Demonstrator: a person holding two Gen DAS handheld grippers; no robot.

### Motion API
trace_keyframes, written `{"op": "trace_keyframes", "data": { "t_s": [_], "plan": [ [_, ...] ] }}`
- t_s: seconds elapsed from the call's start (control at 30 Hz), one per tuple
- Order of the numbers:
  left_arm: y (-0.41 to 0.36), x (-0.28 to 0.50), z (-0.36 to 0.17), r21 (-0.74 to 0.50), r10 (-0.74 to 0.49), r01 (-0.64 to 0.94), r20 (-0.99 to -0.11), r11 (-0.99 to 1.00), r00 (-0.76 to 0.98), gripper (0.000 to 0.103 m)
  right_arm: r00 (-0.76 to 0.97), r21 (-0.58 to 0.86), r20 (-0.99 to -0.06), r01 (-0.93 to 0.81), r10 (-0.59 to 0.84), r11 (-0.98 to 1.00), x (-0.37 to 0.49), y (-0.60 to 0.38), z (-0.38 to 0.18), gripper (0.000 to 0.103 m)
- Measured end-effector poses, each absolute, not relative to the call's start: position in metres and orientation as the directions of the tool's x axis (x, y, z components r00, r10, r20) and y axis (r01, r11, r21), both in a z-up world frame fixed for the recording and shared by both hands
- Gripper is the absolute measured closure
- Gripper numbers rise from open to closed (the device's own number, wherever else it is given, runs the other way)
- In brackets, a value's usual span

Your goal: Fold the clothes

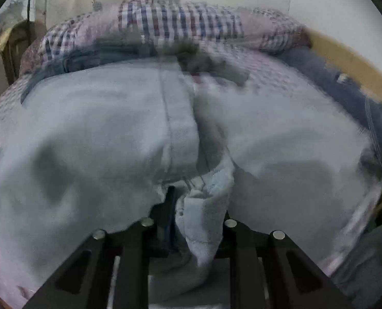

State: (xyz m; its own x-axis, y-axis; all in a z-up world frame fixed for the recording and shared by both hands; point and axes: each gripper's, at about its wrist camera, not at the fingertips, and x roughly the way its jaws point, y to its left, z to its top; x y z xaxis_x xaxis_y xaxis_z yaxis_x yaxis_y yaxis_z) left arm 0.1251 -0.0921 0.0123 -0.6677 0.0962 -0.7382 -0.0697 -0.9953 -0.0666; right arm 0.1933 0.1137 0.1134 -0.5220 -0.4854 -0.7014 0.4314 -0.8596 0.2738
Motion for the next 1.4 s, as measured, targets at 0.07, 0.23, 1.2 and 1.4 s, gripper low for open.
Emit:
{"op": "trace_keyframes", "data": {
  "t_s": [0.07,0.23,1.2,1.4],
  "plan": [
    [-0.084,0.130,0.021,-0.057,0.117,-0.110,-0.726,-0.992,-0.677,0.052,-0.510,0.301,-0.702,0.419,-0.496,-0.857,0.173,0.116,0.112,0.076],
    [-0.083,0.156,0.028,-0.202,0.261,-0.168,-0.667,-0.965,-0.698,0.027,-0.463,0.442,-0.644,0.426,-0.609,-0.790,0.124,0.108,0.110,0.057],
    [-0.066,0.169,0.018,-0.116,0.208,-0.178,-0.685,-0.977,-0.698,0.103,-0.344,0.647,-0.567,0.375,-0.748,-0.664,-0.025,0.033,0.056,0.103],
    [-0.074,0.185,0.036,-0.133,0.202,-0.152,-0.637,-0.979,-0.744,0.089,-0.272,0.693,-0.559,0.365,-0.783,-0.621,-0.032,0.047,0.059,0.099]
  ]
}}
